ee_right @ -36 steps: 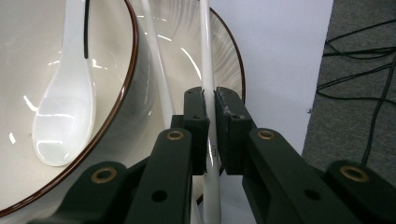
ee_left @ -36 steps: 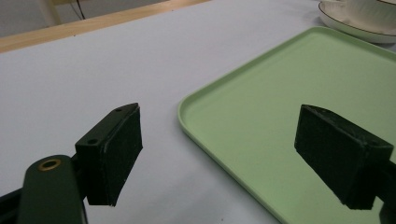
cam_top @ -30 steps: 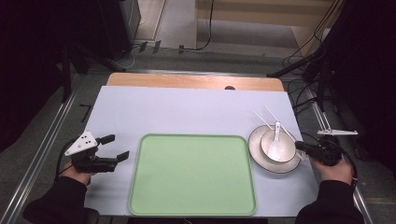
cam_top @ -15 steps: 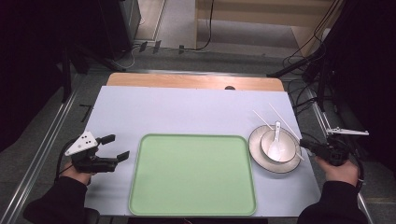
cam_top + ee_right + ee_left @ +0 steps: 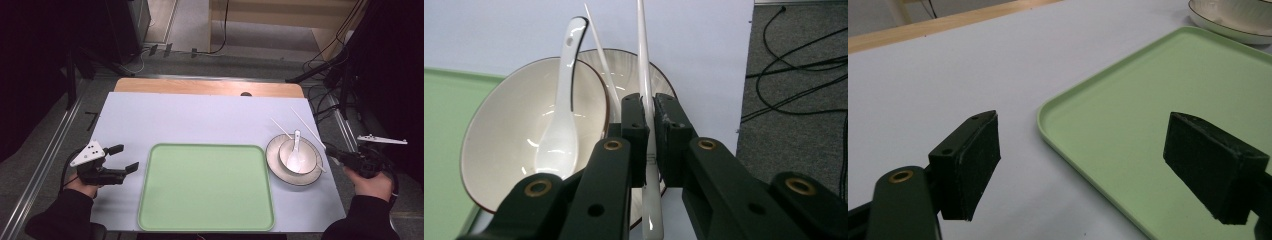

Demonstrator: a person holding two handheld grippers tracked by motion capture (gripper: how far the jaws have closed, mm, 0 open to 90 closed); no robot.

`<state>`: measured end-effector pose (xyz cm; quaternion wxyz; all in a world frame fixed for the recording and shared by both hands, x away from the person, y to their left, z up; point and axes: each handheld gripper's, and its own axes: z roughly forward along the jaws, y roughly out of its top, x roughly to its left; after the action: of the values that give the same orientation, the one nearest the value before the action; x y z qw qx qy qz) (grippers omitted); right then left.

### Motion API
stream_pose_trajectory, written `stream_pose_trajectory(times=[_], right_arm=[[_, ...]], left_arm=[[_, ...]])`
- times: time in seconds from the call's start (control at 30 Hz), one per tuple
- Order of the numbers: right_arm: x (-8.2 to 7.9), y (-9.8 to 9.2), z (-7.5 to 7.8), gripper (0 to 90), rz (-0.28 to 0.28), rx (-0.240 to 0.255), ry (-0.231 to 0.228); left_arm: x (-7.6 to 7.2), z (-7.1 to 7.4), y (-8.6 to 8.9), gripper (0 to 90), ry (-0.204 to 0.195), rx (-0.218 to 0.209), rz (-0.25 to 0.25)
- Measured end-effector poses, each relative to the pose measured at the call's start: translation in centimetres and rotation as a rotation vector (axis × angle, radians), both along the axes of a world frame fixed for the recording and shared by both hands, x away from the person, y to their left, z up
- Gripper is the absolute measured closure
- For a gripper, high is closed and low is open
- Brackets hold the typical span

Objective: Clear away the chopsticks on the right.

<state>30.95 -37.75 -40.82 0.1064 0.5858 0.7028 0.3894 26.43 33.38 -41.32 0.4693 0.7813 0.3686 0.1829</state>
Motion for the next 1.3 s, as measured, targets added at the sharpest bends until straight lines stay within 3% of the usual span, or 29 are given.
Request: stream_pose_trajectory(times=[0.63,0.87,1.3], right_arm=[[-1.4,2.0,3.1,85.1,0.054,0.045,-0.033],[-1.8,3.4,3.5,85.1,0.104,0.061,-0.033],[-2.5,6.9,2.9,85.1,0.174,0.046,-0.041]], left_arm=[[0.0,0.0,0.0,15.1,0.004,0.002,0.001],[0.0,0.0,0.0,15.1,0.004,0.001,0.002],[0.0,0.0,0.1,15.1,0.004,0.006,0.005]])
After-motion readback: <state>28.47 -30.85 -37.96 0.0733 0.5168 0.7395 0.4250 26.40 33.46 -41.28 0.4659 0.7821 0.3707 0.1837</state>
